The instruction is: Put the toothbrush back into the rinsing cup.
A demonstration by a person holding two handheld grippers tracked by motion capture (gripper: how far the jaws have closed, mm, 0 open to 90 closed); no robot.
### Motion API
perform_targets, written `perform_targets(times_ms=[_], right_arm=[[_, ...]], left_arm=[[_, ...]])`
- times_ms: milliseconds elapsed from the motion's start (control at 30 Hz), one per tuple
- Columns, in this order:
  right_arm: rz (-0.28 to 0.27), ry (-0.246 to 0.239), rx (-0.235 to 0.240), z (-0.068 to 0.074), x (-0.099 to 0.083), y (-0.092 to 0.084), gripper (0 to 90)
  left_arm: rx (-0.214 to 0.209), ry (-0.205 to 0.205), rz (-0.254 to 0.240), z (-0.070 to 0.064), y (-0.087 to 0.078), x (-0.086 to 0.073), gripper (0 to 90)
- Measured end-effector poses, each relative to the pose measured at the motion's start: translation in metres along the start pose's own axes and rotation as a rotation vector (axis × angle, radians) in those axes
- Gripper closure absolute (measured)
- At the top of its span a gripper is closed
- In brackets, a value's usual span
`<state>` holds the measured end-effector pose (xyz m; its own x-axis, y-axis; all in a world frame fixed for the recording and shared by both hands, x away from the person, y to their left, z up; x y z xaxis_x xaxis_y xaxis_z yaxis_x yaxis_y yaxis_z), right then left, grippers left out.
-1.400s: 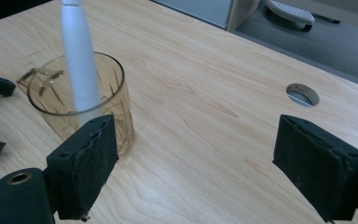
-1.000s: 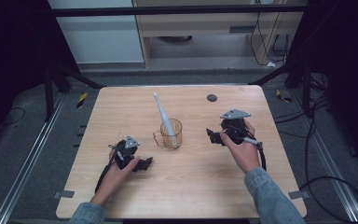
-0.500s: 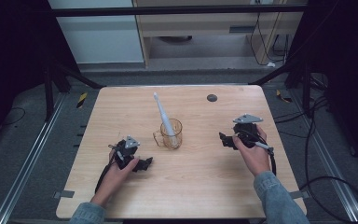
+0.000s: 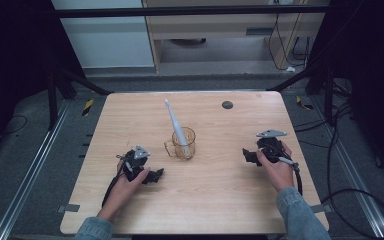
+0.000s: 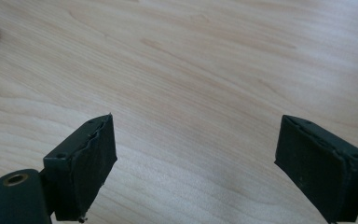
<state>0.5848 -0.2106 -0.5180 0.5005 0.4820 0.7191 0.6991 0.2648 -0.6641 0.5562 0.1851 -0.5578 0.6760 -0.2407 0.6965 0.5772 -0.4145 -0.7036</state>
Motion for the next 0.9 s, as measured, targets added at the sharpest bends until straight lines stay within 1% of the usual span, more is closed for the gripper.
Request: perform_targets(times_ms=[233,333,467,567,633,700,900], right_arm=[[0.006,0.039,-0.007,-0.005,-0.011,0.011,12.4],[0.002,0.059,-0.01,-0.007,-0.014,0.015,12.4],[-0.004,0.063,-0.019,-0.009,-0.015,0.02,12.4],[-0.017,0.091,-0.031,-0.013,-0.015,0.025,12.5],[-0.022,0.098,-0.043,-0.016,-0.016,0.027,12.5],[-0.019,0.11,-0.049,-0.017,-0.017,0.029,12.5],[-0.013,0.125,-0.064,-0.019,-0.021,0.035,12.2]], left_arm=[[0.0,0.001,0.0,0.0,0.0,0.0,0.0],[0.0,0.0,0.0,0.0,0.0,0.0,0.0],[0.0,0.001,0.0,0.0,0.0,0.0,0.0],[0.0,0.001,0.0,0.0,0.0,0.0,0.0],[0.0,0.001,0.0,0.0,0.0,0.0,0.0],[0.0,0.001,0.0,0.0,0.0,0.0,0.0],[0.0,0.001,0.0,0.0,0.0,0.0,0.0]])
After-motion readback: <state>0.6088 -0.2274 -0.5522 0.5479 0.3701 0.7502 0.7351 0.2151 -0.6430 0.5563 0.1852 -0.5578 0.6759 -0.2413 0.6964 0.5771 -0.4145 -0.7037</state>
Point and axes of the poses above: each handheld gripper's, and its own axes: y roughly forward along the jaws, x roughly out of its top, z roughly to its left, the point moved 7 cm from there along y, roughly forward along the jaws, and after that the axes turned 13 degrees about -y, right-handed, at the moved point
